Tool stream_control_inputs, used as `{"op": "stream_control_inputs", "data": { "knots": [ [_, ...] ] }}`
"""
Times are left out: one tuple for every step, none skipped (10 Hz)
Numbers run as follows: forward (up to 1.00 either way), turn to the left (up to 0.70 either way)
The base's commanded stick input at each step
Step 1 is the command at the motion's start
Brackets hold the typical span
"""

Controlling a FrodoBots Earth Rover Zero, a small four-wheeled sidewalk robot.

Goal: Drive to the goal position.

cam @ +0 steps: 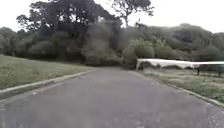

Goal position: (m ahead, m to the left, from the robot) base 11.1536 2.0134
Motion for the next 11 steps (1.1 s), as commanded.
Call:
{"op": "stream_control_inputs", "data": {
  "knots": [
    [0.7,0.0],
    [0.7,0.0],
    [0.7,0.0],
    [0.7,0.0],
    [0.7,0.0],
    [0.7,0.0],
    [0.7,0.0],
    [0.7,0.0],
    [0.7,0.0],
    [0.7,0.0],
    [0.7,0.0]
  ]
}}
